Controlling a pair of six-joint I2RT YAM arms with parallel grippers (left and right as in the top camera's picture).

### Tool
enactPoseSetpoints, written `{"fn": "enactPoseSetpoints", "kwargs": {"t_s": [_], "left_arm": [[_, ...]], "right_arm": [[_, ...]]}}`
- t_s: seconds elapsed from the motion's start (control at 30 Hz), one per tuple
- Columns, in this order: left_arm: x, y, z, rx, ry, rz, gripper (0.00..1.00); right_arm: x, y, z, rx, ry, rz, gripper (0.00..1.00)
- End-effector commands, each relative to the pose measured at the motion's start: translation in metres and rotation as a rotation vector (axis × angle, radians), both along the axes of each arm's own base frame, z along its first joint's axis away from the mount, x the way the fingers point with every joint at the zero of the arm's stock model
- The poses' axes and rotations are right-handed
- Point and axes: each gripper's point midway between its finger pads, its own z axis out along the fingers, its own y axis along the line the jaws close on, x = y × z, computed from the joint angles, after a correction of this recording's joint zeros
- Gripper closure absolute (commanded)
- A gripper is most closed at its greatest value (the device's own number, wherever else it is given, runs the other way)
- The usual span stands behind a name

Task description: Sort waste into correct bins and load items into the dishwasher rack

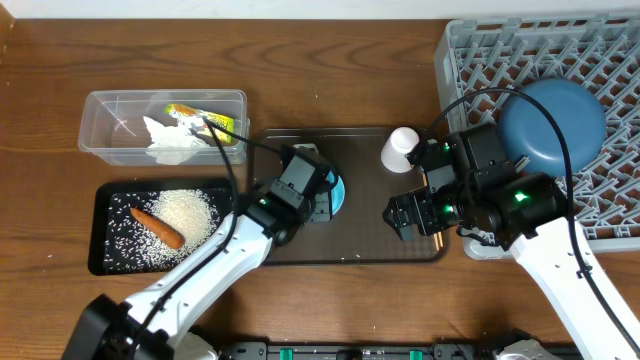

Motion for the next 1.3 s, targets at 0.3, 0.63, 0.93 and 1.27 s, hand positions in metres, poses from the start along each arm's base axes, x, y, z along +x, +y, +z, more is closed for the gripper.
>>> {"fn": "enactPoseSetpoints", "kwargs": {"t_s": [0.3,0.63,0.93,1.27], "left_arm": [[0.013,0.005,0.026,0.003,-0.099,0.032,0.09],[0.021,0.0,-0.019,0.058,-0.025,0.031,0.08],[0.026,-0.003,0.019,-0.005,-0.123,0.038,0.42],[0.028,-0.004,0.044,-0.049,-0.186,0.038,0.44]], "right_arm": [[-0.002,0.006,0.002,0.005,-0.004,0.022,0.01],[-0.001,0.006,0.002,0.005,-0.004,0.022,0.01],[-0.002,0.006,0.002,0.005,-0.004,0.022,0.01],[-0.001,0.006,0.002,0.005,-0.004,0.022,0.01]]}}
